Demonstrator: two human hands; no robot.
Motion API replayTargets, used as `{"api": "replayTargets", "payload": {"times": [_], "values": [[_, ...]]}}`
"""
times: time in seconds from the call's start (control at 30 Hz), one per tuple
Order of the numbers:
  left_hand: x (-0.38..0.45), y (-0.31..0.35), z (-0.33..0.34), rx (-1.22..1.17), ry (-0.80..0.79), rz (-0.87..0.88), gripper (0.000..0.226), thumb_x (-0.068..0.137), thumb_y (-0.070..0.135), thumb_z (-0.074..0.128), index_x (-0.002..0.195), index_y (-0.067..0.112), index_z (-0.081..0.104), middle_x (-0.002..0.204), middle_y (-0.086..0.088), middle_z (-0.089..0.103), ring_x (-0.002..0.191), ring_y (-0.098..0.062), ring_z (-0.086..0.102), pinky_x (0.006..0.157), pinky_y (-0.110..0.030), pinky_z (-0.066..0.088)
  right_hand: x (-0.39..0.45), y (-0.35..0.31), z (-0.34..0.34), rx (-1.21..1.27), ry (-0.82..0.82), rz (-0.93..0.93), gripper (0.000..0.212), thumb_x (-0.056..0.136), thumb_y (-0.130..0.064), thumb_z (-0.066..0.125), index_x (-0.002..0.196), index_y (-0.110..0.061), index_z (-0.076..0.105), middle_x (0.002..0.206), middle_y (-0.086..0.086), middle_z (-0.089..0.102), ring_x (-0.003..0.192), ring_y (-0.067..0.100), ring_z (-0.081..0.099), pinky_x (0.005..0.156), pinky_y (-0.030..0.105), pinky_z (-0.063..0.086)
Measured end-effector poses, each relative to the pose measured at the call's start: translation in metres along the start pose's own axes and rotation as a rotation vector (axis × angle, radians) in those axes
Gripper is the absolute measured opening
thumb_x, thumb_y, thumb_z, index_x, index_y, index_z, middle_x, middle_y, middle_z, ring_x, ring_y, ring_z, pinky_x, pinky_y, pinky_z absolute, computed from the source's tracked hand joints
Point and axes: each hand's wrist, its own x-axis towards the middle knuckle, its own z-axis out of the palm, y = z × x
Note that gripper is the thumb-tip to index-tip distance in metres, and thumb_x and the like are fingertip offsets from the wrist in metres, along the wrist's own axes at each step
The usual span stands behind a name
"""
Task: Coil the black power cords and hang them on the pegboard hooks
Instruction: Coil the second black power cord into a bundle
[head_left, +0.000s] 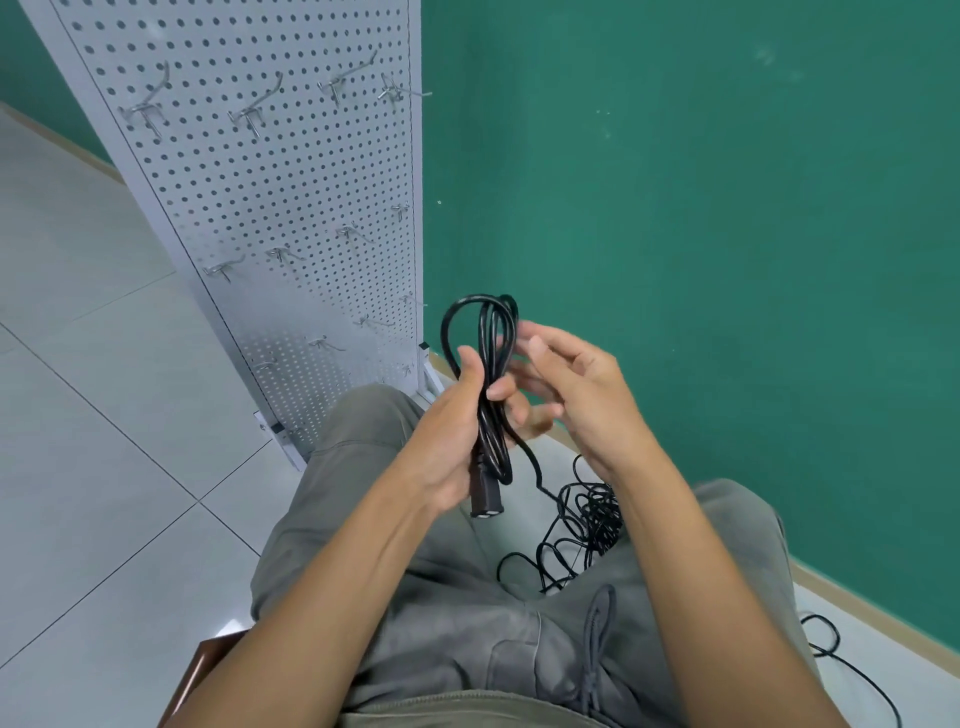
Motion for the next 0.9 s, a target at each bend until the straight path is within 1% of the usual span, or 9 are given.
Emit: {"api": "replayTargets", "payload": {"times": [0.13, 0.27, 0.33, 0.4, 0.47, 0.57, 0.7, 0.83, 0.9], "values": [[0.018, 0.013, -0.003, -0.037, 0.090, 0.034, 0.049, 0.093, 0.062, 0.033, 0.077, 0.016, 0.041, 0.068, -0.003, 0.061, 0.077, -0.021, 0.072, 0.084, -0.041, 0.062, -0.003, 0.047, -0.016, -0.141, -0.129, 0.149, 0.076, 0.098, -0.070, 0.015, 0.127, -0.024, 0.069, 0.127, -0.005, 0.072, 0.126, 0.010, 0.062, 0.117, 0.041, 0.039], [0.040, 0.019, -0.001, -0.021, 0.211, 0.024, 0.050, 0.093, 0.065, 0.038, 0.075, 0.018, 0.040, 0.059, 0.000, 0.049, 0.051, -0.017, 0.054, 0.058, -0.031, 0.055, -0.005, 0.100, -0.052, -0.443, -0.268, 0.408, 0.076, 0.094, -0.078, 0.014, 0.116, -0.037, 0.074, 0.129, -0.019, 0.068, 0.133, 0.004, 0.051, 0.115, 0.036, 0.026], [0.050, 0.023, -0.001, 0.008, 0.252, 0.031, 0.051, 0.095, 0.067, 0.035, 0.075, 0.021, 0.039, 0.056, 0.005, 0.038, 0.045, -0.012, 0.040, 0.053, -0.027, 0.048, -0.006, 0.117, -0.073, -0.554, -0.310, 0.482, 0.052, 0.100, -0.068, 0.035, 0.113, -0.036, 0.074, 0.129, -0.021, 0.067, 0.131, 0.003, 0.051, 0.111, 0.030, 0.031], [0.059, 0.027, -0.002, 0.026, 0.265, 0.030, 0.051, 0.097, 0.068, 0.032, 0.076, 0.022, 0.039, 0.055, 0.008, 0.029, 0.043, -0.008, 0.030, 0.050, -0.023, 0.043, -0.001, 0.130, -0.089, -0.645, -0.364, 0.470, 0.012, 0.104, -0.033, 0.058, 0.110, -0.030, 0.068, 0.123, -0.014, 0.066, 0.123, 0.006, 0.056, 0.106, 0.021, 0.039], [0.068, 0.029, -0.002, 0.021, 0.270, 0.020, 0.050, 0.096, 0.069, 0.034, 0.076, 0.023, 0.039, 0.056, 0.009, 0.026, 0.043, -0.007, 0.028, 0.049, -0.022, 0.041, 0.008, 0.139, -0.101, -0.743, -0.377, 0.441, 0.017, 0.100, -0.009, 0.061, 0.099, -0.026, 0.063, 0.109, -0.007, 0.066, 0.108, 0.013, 0.059, 0.095, 0.015, 0.043], [0.082, 0.033, 0.002, 0.048, 0.276, 0.016, 0.051, 0.097, 0.069, 0.036, 0.076, 0.022, 0.039, 0.056, 0.008, 0.025, 0.043, -0.008, 0.027, 0.048, -0.023, 0.040, 0.022, 0.144, -0.115, -0.861, -0.169, 0.387, 0.022, 0.098, -0.009, 0.063, 0.082, -0.024, 0.064, 0.094, 0.000, 0.072, 0.095, 0.026, 0.066, 0.090, 0.030, 0.050], [0.097, 0.050, 0.012, 0.150, 0.270, 0.036, 0.051, 0.099, 0.067, 0.040, 0.076, 0.022, 0.040, 0.058, 0.006, 0.024, 0.045, -0.011, 0.026, 0.046, -0.025, 0.039, 0.040, 0.111, -0.137, -0.701, 0.149, 0.287, 0.022, 0.096, 0.004, 0.060, 0.079, -0.010, 0.063, 0.079, 0.008, 0.070, 0.077, 0.024, 0.066, 0.082, 0.037, 0.055], [0.114, 0.076, 0.033, 0.156, 0.247, 0.071, 0.051, 0.098, 0.066, 0.048, 0.074, 0.022, 0.041, 0.056, 0.006, 0.027, 0.044, -0.012, 0.029, 0.047, -0.026, 0.038, 0.071, 0.022, -0.161, -0.515, 0.409, 0.100, 0.028, 0.097, 0.009, 0.054, 0.077, -0.011, 0.057, 0.077, 0.013, 0.061, 0.053, 0.003, 0.063, 0.055, 0.017, 0.053], [0.122, 0.095, 0.052, 0.162, 0.222, 0.115, 0.051, 0.097, 0.067, 0.049, 0.074, 0.022, 0.040, 0.056, 0.006, 0.027, 0.043, -0.012, 0.030, 0.047, -0.026, 0.038, 0.087, -0.037, -0.172, -0.544, 0.449, -0.016, 0.029, 0.098, 0.006, 0.056, 0.077, -0.014, 0.058, 0.075, 0.010, 0.061, 0.054, 0.003, 0.063, 0.054, 0.018, 0.054]]}}
